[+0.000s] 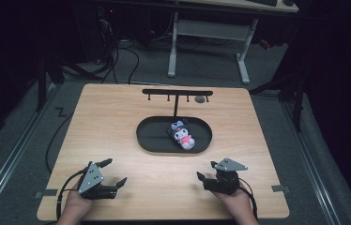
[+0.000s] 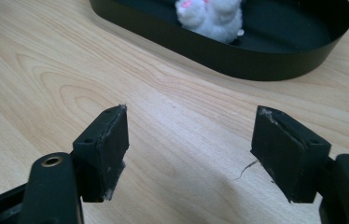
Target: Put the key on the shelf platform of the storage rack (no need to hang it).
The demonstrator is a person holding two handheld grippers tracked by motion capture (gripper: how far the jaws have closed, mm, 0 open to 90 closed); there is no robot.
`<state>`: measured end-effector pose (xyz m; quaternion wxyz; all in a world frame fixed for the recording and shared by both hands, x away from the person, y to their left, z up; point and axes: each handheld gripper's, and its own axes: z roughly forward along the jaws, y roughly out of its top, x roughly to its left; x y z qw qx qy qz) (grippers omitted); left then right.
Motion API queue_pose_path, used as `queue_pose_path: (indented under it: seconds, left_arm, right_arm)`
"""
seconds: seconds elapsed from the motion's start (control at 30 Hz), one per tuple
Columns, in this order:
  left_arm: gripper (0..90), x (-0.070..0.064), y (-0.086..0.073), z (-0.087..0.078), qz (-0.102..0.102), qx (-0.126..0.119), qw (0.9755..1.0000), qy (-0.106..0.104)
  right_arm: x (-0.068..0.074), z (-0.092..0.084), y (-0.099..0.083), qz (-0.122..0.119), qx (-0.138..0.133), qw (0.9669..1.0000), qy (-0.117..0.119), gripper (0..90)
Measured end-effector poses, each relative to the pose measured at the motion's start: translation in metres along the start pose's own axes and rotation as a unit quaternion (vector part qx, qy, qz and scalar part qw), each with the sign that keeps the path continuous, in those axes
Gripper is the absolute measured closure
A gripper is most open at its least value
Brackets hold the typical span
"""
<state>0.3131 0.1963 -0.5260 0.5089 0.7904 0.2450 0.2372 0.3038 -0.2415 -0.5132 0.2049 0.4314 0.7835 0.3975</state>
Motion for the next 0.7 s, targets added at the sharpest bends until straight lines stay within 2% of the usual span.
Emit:
queue_pose_path:
  seconds: [0.17, 0.2, 0.27, 0.3, 0.47, 0.7]
  left_arm:
    - [14.6, -0.002, 0.001, 0.0, -0.007, -0.004, 1.0, -0.002]
    - [14.5, -0.004, 0.002, 0.0, -0.003, -0.005, 1.0, -0.003]
    - [14.5, -0.004, 0.002, 0.0, -0.001, -0.003, 1.0, -0.003]
    - [14.5, -0.004, 0.002, 0.001, 0.0, -0.003, 1.0, -0.003]
    - [14.5, -0.003, 0.001, 0.001, 0.001, -0.001, 1.0, -0.003]
    - [14.5, -0.001, 0.001, -0.003, 0.002, -0.008, 1.0, -0.004]
  right_arm:
    - [0.008, -0.005, -0.014, 0.014, -0.023, 0.9996, 0.013, 21.3]
    - [0.012, -0.007, -0.016, -0.015, -0.036, 0.9992, -0.005, 19.6]
    - [0.012, -0.007, -0.016, -0.019, -0.041, 0.9989, -0.013, 19.1]
    - [0.008, -0.007, -0.014, -0.001, -0.05, 0.9987, -0.014, 18.0]
    - [0.002, -0.004, -0.016, 0.013, -0.047, 0.9986, -0.02, 18.1]
    - [0.003, -0.002, -0.015, 0.015, -0.046, 0.9986, -0.023, 18.2]
